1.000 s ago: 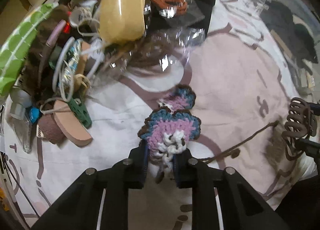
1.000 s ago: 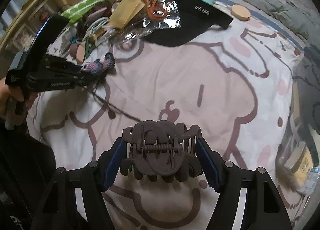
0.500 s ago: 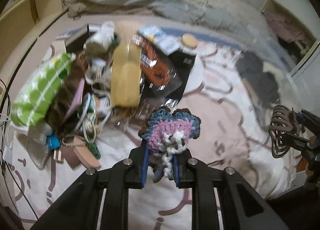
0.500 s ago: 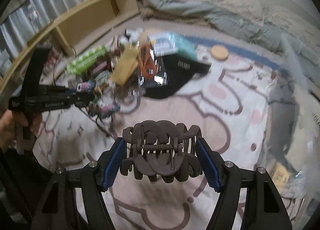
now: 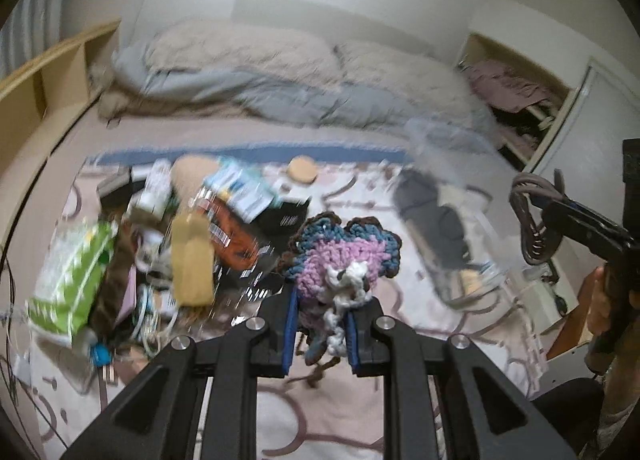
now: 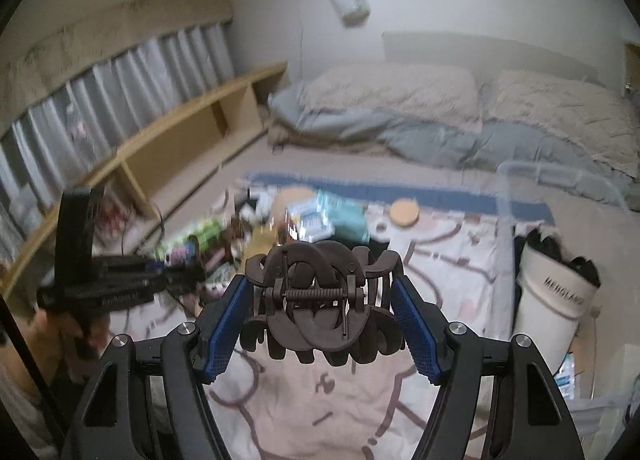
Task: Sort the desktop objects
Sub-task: 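Carry the claw clip and crocheted item with both grippers over the clear box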
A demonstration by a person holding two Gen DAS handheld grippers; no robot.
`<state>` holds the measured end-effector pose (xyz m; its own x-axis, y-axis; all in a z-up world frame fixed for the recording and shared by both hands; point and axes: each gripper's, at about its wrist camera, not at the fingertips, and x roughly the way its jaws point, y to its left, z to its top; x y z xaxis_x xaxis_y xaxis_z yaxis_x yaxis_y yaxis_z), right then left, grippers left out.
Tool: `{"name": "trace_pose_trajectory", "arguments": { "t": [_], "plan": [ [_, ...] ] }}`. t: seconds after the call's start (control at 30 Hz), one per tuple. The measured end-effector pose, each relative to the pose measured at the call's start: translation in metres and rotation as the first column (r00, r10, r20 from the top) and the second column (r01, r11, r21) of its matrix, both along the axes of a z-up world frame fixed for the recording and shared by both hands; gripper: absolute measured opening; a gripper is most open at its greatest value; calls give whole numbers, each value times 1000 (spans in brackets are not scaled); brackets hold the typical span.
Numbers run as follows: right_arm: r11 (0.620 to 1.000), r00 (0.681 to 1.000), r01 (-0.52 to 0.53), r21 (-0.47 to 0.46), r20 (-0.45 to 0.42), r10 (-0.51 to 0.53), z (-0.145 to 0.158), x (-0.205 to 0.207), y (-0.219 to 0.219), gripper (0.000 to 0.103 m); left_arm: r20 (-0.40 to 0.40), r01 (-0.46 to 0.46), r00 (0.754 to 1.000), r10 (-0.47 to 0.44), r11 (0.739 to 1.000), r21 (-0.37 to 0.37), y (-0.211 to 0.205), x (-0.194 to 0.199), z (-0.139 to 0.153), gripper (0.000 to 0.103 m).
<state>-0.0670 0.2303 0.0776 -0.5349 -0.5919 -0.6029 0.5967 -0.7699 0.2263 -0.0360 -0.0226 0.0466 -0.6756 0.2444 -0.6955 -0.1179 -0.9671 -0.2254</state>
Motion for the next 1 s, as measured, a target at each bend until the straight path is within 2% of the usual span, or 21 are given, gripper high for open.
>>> {"name": "trace_pose_trajectory", "arguments": {
  "t": [0.27,0.4,0.53,0.73,1.0],
  "plan": [
    [994,992,46,-94,-113,-56,50,11,31,72,-141,58,988,-58,998,-9,33,0,57,20],
    [985,982,105,-137,-144,-125,68,13,61,72,-212,108,971,-109,994,-17,56,-2,89,20],
    [963,960,209,-173,-150,-235,77,10,101,72,-281,159,946,-158,987,-18,84,-10,123,20],
    [921,923,326,-215,-138,-359,70,3,154,72,-359,245,900,-247,968,-54,145,-26,162,20],
    [888,899,412,-203,-65,-432,42,-26,193,72,-426,324,848,-316,945,-57,212,-41,181,20]
  ]
}}
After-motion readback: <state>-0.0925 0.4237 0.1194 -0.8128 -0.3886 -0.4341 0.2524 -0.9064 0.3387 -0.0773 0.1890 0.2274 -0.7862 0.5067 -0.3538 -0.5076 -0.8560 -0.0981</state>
